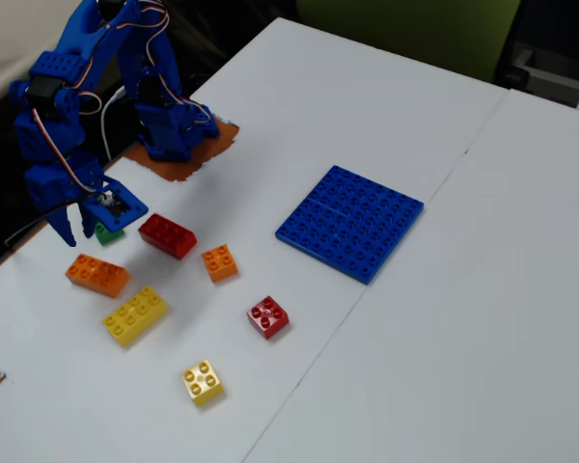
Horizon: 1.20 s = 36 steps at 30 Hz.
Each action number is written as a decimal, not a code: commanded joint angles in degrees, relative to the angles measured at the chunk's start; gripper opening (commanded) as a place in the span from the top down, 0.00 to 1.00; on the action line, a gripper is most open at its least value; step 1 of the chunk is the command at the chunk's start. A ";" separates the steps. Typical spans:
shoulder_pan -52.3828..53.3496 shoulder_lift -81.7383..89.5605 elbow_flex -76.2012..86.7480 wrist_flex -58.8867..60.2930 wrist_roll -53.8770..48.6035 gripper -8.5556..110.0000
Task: Pick up the 2x4 orange block and go up the 8x8 blue block.
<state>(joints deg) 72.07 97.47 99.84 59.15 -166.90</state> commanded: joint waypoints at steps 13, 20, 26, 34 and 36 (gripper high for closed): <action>-1.67 -3.87 -2.81 -5.71 -2.29 0.72; -1.41 -5.10 -2.81 -11.34 -2.90 0.71; -0.35 -8.61 -2.81 -16.70 -3.87 0.71; -0.44 -10.99 -2.72 -15.82 -3.87 0.70; -0.53 -11.43 -2.72 -15.64 -3.87 0.70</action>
<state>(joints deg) 71.98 86.13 99.14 42.98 -170.42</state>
